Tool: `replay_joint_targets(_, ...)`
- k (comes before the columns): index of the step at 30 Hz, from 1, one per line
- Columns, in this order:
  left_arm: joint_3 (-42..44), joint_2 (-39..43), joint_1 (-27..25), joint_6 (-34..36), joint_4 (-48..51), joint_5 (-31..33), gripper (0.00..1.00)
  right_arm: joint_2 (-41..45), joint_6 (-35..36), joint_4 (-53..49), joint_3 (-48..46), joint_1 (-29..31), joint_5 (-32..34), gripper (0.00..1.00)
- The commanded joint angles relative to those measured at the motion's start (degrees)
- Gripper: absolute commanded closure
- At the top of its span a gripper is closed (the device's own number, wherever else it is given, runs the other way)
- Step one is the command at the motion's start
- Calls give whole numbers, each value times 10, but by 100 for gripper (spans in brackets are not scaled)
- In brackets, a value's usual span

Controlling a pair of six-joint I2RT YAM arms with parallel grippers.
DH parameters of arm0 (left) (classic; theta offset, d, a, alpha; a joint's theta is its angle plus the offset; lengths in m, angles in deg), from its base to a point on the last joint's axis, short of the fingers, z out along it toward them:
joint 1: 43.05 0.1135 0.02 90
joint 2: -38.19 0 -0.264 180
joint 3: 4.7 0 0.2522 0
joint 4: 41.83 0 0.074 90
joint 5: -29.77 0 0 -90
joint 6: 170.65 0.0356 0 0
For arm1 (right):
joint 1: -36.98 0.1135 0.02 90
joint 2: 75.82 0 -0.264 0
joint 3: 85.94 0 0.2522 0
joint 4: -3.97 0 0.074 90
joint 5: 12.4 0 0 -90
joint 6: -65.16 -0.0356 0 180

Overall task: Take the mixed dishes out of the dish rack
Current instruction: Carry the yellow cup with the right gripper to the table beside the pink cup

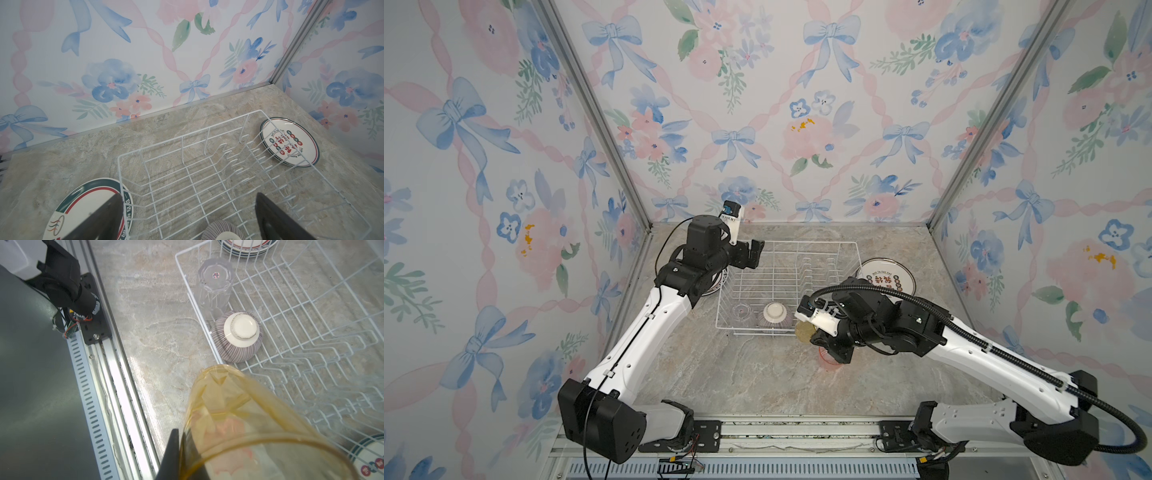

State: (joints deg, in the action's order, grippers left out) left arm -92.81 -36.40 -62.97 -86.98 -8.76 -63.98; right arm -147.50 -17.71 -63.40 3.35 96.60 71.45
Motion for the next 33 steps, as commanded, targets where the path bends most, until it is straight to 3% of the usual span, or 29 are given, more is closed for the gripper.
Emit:
replay_joint_targets(1,23,14,12,-15,-7,33,2,-31,21,-65,21,39,51,100)
replay_joint_targets(10,50,33,27,-17,-7,34,2,-159,48,-122,65,108,101,100)
replay_joint_targets(24,50,46,39,-7,-5,16,2,-284,89,-104,90,104,115,100)
replay_joint_targets(33,55,47,44,-4,-4,6,2,-307,100,-69,83,81,99,100)
